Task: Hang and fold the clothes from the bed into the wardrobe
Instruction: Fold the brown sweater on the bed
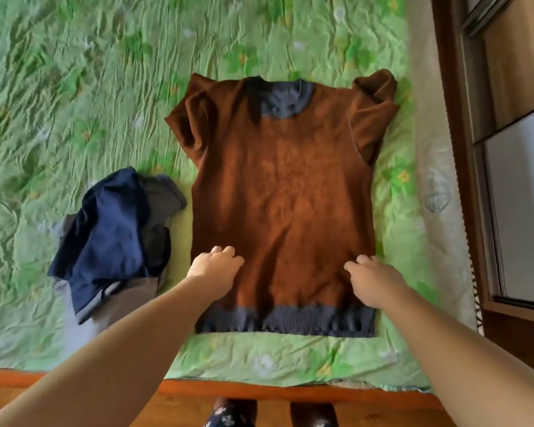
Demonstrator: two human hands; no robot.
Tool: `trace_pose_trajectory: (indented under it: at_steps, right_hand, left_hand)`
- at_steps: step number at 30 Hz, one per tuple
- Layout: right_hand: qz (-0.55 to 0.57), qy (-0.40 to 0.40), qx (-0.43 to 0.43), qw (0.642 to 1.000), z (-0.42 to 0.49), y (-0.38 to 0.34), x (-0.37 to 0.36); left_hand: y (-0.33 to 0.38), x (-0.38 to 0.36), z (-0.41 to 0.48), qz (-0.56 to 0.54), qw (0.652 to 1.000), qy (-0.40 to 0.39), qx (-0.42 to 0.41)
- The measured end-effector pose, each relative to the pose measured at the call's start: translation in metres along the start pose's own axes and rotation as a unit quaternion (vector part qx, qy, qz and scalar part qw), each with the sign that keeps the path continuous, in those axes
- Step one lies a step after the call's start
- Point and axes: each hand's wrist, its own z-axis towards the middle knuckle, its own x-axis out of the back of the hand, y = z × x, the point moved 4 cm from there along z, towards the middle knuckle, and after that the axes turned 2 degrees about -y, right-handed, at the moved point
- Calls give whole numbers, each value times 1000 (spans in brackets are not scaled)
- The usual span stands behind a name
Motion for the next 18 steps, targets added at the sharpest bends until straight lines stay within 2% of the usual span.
trace_pose_trajectory:
  at_steps: [7, 12, 16, 18]
  right_hand:
    - [-21, 124, 16, 992, 122, -3, 95]
    - [-57, 159, -20, 985, 215, 16, 156]
    - [-95, 215, -20, 972, 283, 21, 208]
    - [-99, 233, -49, 966, 317, 32, 232]
  left_hand:
    - [-33, 72, 115, -54, 992, 112, 22]
    - [-72, 123, 200, -34, 986, 158, 46]
    - [-107, 176, 265, -4, 971, 233, 62]
    - [-135, 199, 297, -11, 960, 265, 92]
